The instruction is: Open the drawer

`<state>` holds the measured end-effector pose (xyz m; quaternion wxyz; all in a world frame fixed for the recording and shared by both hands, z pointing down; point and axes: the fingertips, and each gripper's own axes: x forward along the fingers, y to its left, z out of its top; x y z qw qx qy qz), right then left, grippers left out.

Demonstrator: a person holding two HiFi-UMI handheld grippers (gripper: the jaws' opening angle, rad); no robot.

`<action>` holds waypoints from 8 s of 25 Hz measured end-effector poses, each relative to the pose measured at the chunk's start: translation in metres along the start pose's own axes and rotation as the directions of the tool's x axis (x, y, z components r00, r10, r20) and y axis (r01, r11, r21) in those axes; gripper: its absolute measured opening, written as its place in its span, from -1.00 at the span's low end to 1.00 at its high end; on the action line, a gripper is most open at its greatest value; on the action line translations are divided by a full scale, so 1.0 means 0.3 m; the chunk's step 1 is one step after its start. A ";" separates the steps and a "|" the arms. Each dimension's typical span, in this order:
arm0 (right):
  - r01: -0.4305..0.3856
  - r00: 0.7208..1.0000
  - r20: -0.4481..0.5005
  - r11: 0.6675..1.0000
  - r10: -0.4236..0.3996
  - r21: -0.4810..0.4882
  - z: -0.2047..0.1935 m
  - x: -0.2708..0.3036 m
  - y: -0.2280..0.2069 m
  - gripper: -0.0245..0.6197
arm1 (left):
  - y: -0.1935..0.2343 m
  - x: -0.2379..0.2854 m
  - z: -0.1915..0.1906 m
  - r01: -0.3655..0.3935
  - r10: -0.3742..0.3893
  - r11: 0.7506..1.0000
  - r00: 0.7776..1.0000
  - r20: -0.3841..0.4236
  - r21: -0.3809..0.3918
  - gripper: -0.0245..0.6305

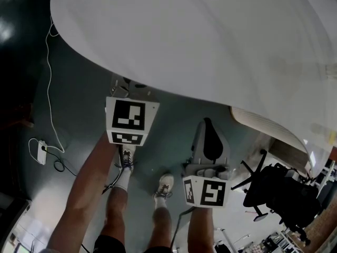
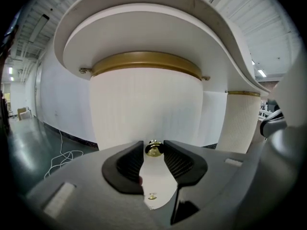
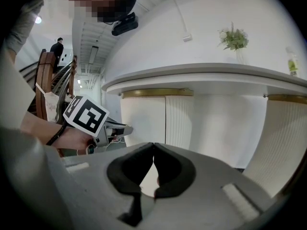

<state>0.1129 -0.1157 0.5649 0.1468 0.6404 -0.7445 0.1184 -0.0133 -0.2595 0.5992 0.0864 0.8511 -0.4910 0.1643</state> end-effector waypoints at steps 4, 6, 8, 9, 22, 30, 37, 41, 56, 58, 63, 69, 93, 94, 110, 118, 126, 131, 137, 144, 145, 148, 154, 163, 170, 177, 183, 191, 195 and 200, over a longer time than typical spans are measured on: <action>0.001 1.000 -0.004 1.000 -0.001 0.000 -0.009 0.002 -0.006 -0.91 | -0.007 0.000 0.000 -0.004 0.004 1.000 1.000 0.000 -0.005 -0.56; 0.000 1.000 -0.007 1.000 0.000 -0.001 -0.012 0.004 -0.007 -0.91 | -0.006 0.001 0.002 0.001 -0.001 1.000 1.000 0.002 -0.004 -0.57; -0.001 1.000 -0.010 1.000 0.001 -0.001 -0.014 0.004 -0.007 -0.91 | -0.008 0.001 0.003 0.012 -0.012 1.000 1.000 -0.002 -0.007 -0.58; -0.001 1.000 -0.011 1.000 0.001 -0.001 -0.016 0.004 -0.006 -0.91 | -0.008 0.001 0.002 0.016 -0.017 1.000 1.000 -0.004 -0.009 -0.58; 0.006 1.000 -0.014 1.000 -0.006 0.002 -0.023 -0.005 -0.006 -0.91 | -0.011 -0.004 0.003 0.018 -0.018 0.999 1.000 0.018 -0.031 -0.60; 0.004 1.000 -0.019 1.000 -0.003 0.004 -0.031 0.003 0.004 -0.91 | -0.009 -0.010 0.003 0.004 -0.003 0.999 1.000 0.022 -0.037 -0.60; 0.003 1.000 -0.018 1.000 -0.003 -0.003 -0.023 0.006 0.016 -0.91 | 0.001 -0.016 0.004 0.002 -0.001 0.999 1.000 0.025 -0.042 -0.60; 0.007 1.000 -0.017 1.000 -0.007 0.000 -0.024 0.000 0.004 -0.91 | -0.022 -0.076 -0.018 0.012 -0.011 1.000 1.000 0.026 -0.027 -0.60; -0.036 0.999 0.007 0.999 0.036 -0.032 0.017 -0.078 0.129 -0.91 | -0.054 -0.379 -0.135 0.033 -0.033 0.999 0.999 0.014 -0.041 -0.60; -0.042 0.999 0.007 0.999 0.042 -0.028 0.013 -0.087 0.145 -0.91 | -0.052 -0.403 -0.145 0.033 -0.033 0.998 0.999 0.013 -0.049 -0.60; -0.059 0.998 0.002 0.998 0.059 -0.026 -0.006 -0.118 0.175 -0.91 | -0.059 -0.454 -0.169 0.029 -0.028 0.998 1.000 0.010 -0.057 -0.60; -0.082 0.997 0.004 0.996 0.082 -0.019 -0.020 -0.136 0.201 -0.91 | -0.057 -0.509 -0.194 0.024 -0.024 0.998 1.000 0.005 -0.059 -0.60; -0.159 0.987 0.001 0.987 0.159 -0.037 -0.094 -0.235 0.242 -0.91 | -0.069 -0.711 -0.288 -0.019 0.020 0.997 1.000 0.012 -0.081 -0.59; -0.161 0.987 -0.003 0.986 0.161 -0.037 -0.099 -0.239 0.244 -0.91 | -0.066 -0.712 -0.289 -0.020 0.021 0.997 1.000 0.011 -0.081 -0.59; -0.174 0.985 0.001 0.984 0.174 -0.034 -0.067 -0.256 0.212 -0.91 | -0.060 -0.731 -0.276 -0.083 0.084 0.990 0.996 0.008 -0.115 -0.27; -0.161 0.986 0.026 0.986 0.162 -0.042 -0.004 -0.300 0.186 -0.91 | -0.077 -0.782 -0.212 -0.093 0.095 0.989 0.995 0.016 -0.113 -0.18; -0.153 0.986 0.051 0.987 0.156 -0.052 0.146 -0.400 0.172 -0.91 | -0.101 -0.890 -0.045 -0.117 0.120 0.986 0.993 0.018 -0.120 -0.18; -0.162 0.983 0.078 0.984 0.167 -0.070 0.327 -0.498 0.176 -0.91 | -0.118 -1.007 0.117 -0.146 0.148 0.981 0.989 0.006 -0.124 -0.23; -0.157 0.977 0.132 0.985 0.165 -0.066 0.562 -0.625 0.178 -0.91 | -0.110 -1.148 0.402 -0.178 0.186 0.978 0.981 0.063 -0.108 -0.33; -0.165 0.964 0.194 0.981 0.182 -0.103 0.848 -0.774 0.186 -0.91 | -0.134 -1.288 0.727 -0.194 0.200 0.980 0.971 0.133 -0.052 -0.49; -0.164 0.961 0.209 0.981 0.182 -0.104 0.883 -0.792 0.186 -0.91 | -0.138 -1.307 0.765 -0.195 0.200 0.979 0.970 0.140 -0.050 -0.51; -0.167 0.952 0.243 0.981 0.186 -0.097 0.961 -0.868 0.185 -0.91 | -0.162 -1.381 0.833 -0.214 0.220 0.975 0.965 0.143 -0.058 -0.57; -0.194 0.939 0.268 0.975 0.217 -0.109 1.105 -1.026 0.217 -0.91 | -0.232 -1.521 0.923 -0.243 0.251 0.967 0.958 0.140 -0.070 -0.73; -0.210 0.924 0.305 0.972 0.232 -0.102 1.180 -1.190 0.223 -0.91 | -0.318 -1.680 1.023 -0.264 0.269 0.963 0.947 0.176 -0.053 -0.89; -0.206 0.926 0.298 0.971 0.233 -0.121 1.172 -1.246 0.195 -0.91 | -0.356 -1.730 1.042 -0.270 0.275 0.961 0.944 0.182 -0.052 -0.90; -0.219 0.923 0.288 0.964 0.256 -0.153 1.188 -1.260 0.185 -0.91 | -0.379 -1.717 1.082 -0.267 0.270 0.963 0.942 0.198 -0.043 -0.90; -0.220 0.921 0.295 0.964 0.256 -0.151 1.196 -1.260 0.186 -0.91 | -0.384 -1.704 1.085 -0.265 0.267 0.963 0.942 0.202 -0.035 -0.90; -0.213 0.924 0.292 0.966 0.248 -0.148 1.197 -1.258 0.179 -0.91 | -0.393 -1.694 1.098 -0.262 0.263 0.964 0.942 0.206 -0.037 -0.90; -0.213 0.924 0.293 0.966 0.247 -0.144 1.193 -1.256 0.177 -0.91 | -0.401 -1.687 1.103 -0.253 0.255 0.967 0.944 0.210 -0.036 -0.90; -0.206 0.925 0.294 0.969 0.239 -0.138 1.194 -1.254 0.172 -0.91 | -0.404 -1.688 1.124 -0.257 0.255 0.966 0.941 0.223 -0.020 -0.90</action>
